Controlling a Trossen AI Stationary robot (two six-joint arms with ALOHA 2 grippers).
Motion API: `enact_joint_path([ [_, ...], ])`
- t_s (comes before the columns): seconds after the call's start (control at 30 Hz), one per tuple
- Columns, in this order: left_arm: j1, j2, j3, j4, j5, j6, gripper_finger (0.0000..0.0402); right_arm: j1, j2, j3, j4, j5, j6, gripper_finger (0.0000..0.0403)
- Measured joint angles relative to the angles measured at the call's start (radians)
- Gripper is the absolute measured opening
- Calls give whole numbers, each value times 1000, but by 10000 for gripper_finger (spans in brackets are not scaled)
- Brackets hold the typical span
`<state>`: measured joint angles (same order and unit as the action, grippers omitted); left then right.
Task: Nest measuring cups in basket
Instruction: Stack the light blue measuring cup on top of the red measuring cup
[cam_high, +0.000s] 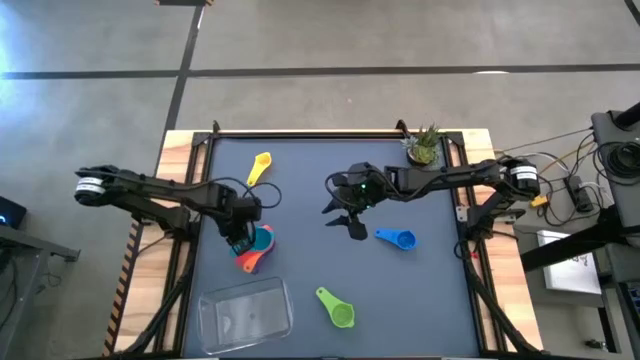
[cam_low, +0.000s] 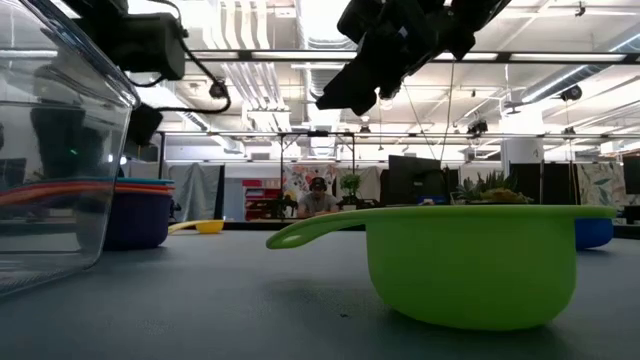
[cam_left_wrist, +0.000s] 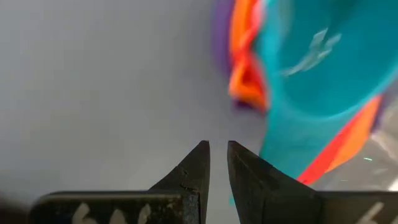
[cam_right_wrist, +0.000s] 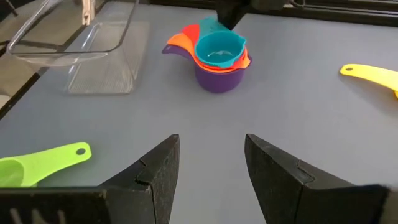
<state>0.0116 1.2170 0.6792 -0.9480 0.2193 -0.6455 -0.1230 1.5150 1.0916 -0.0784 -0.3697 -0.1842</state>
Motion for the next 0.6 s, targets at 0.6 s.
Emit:
enact_joint_path([
  [0.6, -1, 244, 37, 418, 114, 141, 39, 1, 0, 0, -49, 1, -11, 171],
])
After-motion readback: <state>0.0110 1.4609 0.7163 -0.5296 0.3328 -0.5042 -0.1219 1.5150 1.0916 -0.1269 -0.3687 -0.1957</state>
